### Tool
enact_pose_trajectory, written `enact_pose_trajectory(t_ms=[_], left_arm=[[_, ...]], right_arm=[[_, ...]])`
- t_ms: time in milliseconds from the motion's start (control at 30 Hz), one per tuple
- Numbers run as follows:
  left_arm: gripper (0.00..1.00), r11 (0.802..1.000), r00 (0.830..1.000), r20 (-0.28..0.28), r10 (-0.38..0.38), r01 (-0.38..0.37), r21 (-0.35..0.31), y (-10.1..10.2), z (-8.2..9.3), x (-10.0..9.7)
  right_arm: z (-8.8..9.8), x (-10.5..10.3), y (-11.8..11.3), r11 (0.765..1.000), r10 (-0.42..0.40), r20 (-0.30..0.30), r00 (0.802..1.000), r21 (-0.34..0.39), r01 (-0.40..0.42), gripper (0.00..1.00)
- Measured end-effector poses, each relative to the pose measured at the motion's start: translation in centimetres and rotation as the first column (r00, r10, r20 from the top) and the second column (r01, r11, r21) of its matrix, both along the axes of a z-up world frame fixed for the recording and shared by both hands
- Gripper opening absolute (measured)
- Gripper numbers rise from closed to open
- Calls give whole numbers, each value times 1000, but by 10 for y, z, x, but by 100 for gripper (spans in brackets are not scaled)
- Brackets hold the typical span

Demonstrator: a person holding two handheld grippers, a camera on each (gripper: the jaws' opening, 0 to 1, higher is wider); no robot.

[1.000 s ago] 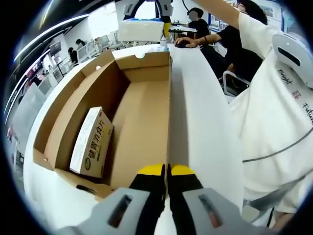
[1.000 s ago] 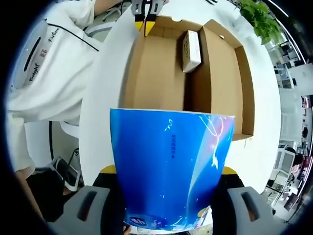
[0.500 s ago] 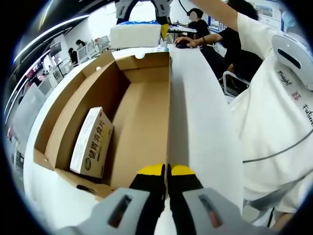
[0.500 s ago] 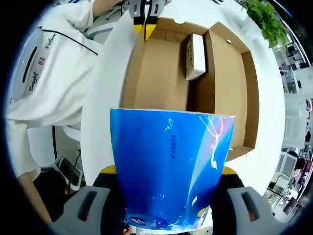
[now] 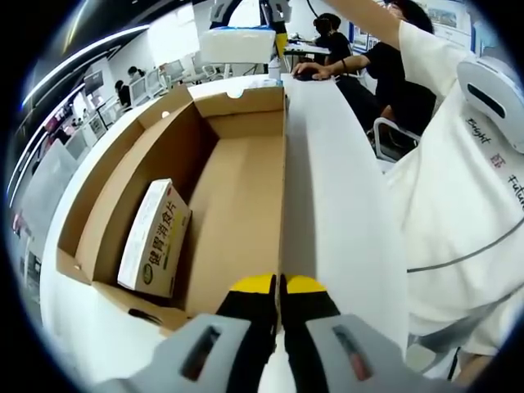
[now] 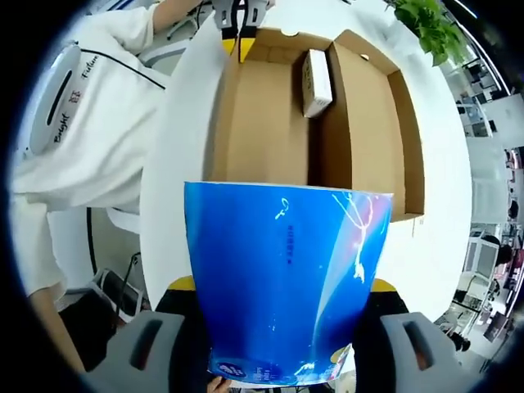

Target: Operate the shoe box by opening the lid, removing the specified soft item, and placing it in the target area until the item is outside and the box remains undamaged.

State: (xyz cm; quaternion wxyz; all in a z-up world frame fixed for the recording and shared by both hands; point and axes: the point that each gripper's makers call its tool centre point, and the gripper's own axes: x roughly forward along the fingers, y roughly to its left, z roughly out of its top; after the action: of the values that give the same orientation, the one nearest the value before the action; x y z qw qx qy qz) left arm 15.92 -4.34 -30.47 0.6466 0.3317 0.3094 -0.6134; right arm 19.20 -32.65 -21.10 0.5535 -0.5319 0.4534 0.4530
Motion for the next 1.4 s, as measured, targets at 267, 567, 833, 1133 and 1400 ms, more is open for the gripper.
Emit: enact_pose_trajectory(t_ms=[267, 567, 833, 1133, 1400], left_arm=[[2, 1000, 1000, -1, 1, -1, -1, 0, 0, 0], [2, 1000, 1000, 5, -1, 1, -2, 0, 0, 0], [2, 1000, 1000, 6, -6, 6, -8, 0, 0, -1], [2, 1000, 1000, 14, -9, 9, -5, 0, -1, -1], [1, 1000, 1000, 11, -9, 10, -3, 1, -1, -1]], right_arm=[[0, 9, -20, 1000, -10, 19, 1000, -12, 10, 69], [-23, 8, -43, 999, 2, -10, 1000, -34, -3, 70], [-29, 10, -54, 999, 3, -9, 1000, -44, -3, 70], [-42, 7, -59, 999, 19, -18, 1000, -49, -20, 70], [-49, 2, -64, 999, 4, -30, 1000, -48, -6, 70]])
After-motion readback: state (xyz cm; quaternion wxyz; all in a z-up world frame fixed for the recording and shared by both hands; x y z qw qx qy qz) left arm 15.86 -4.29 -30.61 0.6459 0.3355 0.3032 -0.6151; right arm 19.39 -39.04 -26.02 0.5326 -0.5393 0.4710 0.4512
